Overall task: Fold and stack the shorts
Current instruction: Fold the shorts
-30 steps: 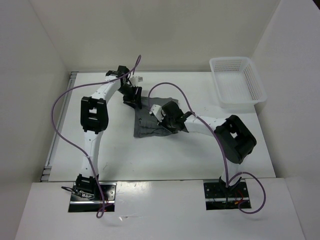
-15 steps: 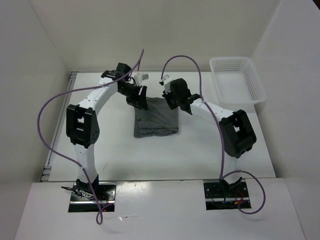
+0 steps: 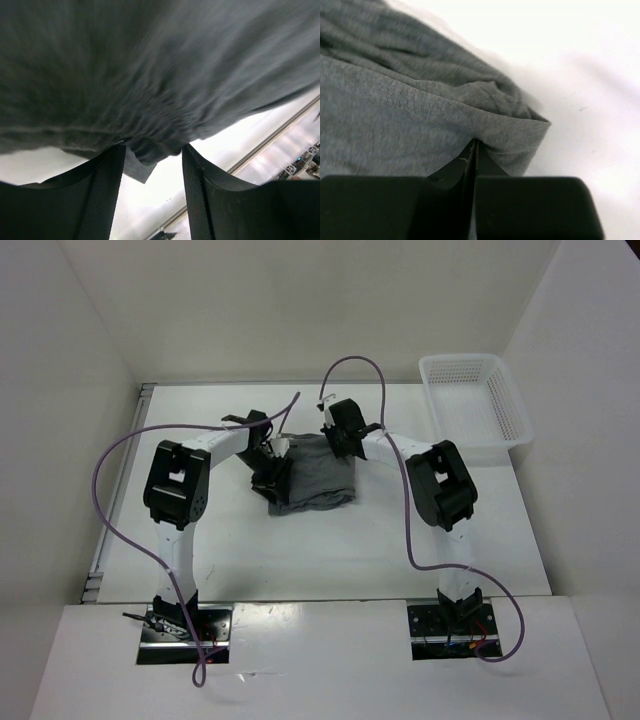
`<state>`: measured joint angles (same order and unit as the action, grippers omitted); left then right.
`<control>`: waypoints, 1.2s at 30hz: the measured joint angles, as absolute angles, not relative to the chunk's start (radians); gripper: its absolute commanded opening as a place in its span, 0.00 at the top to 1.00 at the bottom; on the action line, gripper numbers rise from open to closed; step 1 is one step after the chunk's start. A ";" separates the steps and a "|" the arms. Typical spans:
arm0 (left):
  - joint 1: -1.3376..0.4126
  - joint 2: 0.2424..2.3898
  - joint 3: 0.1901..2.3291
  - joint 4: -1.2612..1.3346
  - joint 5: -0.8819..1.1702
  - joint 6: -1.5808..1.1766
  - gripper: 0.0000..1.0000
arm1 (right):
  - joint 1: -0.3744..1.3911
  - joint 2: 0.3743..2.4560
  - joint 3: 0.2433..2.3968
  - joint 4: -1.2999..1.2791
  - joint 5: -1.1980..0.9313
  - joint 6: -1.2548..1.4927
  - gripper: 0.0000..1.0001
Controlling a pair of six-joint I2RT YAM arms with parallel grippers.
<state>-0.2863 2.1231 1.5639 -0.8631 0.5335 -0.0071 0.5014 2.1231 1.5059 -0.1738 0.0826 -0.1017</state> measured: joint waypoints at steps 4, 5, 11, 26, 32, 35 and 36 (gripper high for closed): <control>-0.293 2.101 1.514 -0.871 0.501 -0.009 0.43 | 0.501 2.136 1.531 -0.179 0.125 -0.083 0.98; -0.298 2.094 1.510 -0.871 0.486 -0.008 0.43 | 0.501 2.136 1.531 -0.181 0.132 -0.080 0.98; -0.315 2.085 1.540 -0.908 0.445 -0.006 0.41 | 0.507 2.129 1.531 -0.191 0.144 -0.093 0.93; -0.112 1.445 1.600 -0.888 0.406 -0.002 0.22 | 0.400 1.320 1.393 -0.287 0.261 -0.258 0.07; 0.024 1.238 1.288 -0.847 0.317 -0.004 0.18 | 0.242 1.001 1.128 -0.425 0.205 -0.254 0.01; 0.067 1.228 1.158 -0.842 0.295 -0.004 0.16 | 0.175 0.957 1.052 -0.526 0.160 -0.233 0.01; 0.078 1.217 1.126 -0.847 0.293 -0.004 0.15 | 0.157 0.942 1.036 -0.561 0.153 -0.225 0.01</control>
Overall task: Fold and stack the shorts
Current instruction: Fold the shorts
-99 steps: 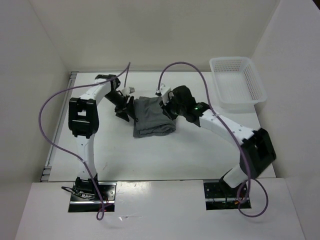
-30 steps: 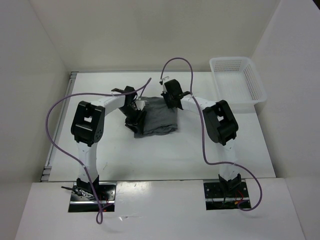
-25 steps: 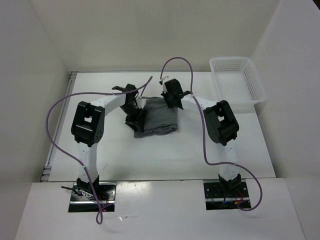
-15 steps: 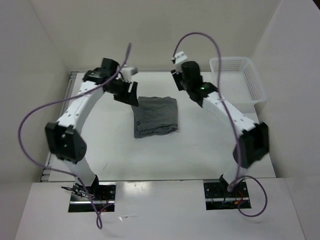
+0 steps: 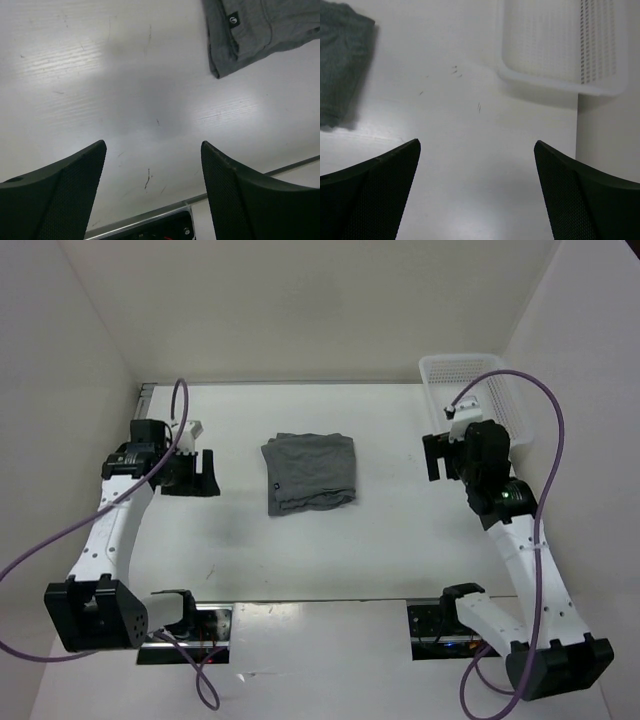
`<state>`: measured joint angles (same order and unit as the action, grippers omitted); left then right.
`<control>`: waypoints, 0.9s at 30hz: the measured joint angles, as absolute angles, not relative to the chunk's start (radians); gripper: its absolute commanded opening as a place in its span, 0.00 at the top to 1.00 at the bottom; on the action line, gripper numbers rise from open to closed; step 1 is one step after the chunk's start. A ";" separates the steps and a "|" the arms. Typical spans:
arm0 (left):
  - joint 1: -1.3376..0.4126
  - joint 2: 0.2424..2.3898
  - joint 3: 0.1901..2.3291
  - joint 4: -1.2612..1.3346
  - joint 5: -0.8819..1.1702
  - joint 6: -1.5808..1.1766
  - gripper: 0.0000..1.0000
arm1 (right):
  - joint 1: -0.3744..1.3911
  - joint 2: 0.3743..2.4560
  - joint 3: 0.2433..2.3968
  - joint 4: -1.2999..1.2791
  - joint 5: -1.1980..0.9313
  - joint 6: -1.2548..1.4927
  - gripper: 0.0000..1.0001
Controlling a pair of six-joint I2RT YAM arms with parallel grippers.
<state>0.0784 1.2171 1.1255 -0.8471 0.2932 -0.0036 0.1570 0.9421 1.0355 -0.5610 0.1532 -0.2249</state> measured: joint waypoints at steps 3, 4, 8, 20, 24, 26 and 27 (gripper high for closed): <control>0.102 1.138 1.074 -0.853 0.292 -0.004 0.14 | 0.131 0.848 1.013 -0.644 0.131 -0.200 0.01; 0.105 1.115 1.075 -0.845 0.294 -0.004 0.14 | 0.125 0.817 1.013 -0.647 0.129 -0.191 0.01; 0.121 1.068 1.075 -0.830 0.297 -0.004 0.12 | 0.122 0.763 1.015 -0.649 0.172 -0.136 0.01; 0.168 1.039 1.075 -0.822 0.297 -0.004 0.10 | 0.119 0.738 1.005 -0.650 0.285 -0.071 0.01; 0.175 1.038 1.075 -0.821 0.300 -0.004 0.07 | 0.119 0.708 1.005 -0.648 0.278 -0.071 0.01; 0.176 1.038 1.075 -0.821 0.300 -0.004 0.07 | 0.119 0.694 1.005 -0.647 0.276 -0.071 0.01; 0.176 1.038 1.075 -0.821 0.300 -0.004 0.06 | 0.119 0.688 1.003 -0.646 0.276 -0.071 0.01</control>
<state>0.1764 1.0378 1.0752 -0.8211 0.3004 -0.0040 0.1188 0.6884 1.0031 -0.6456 0.2756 -0.0711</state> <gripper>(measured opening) 0.925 0.990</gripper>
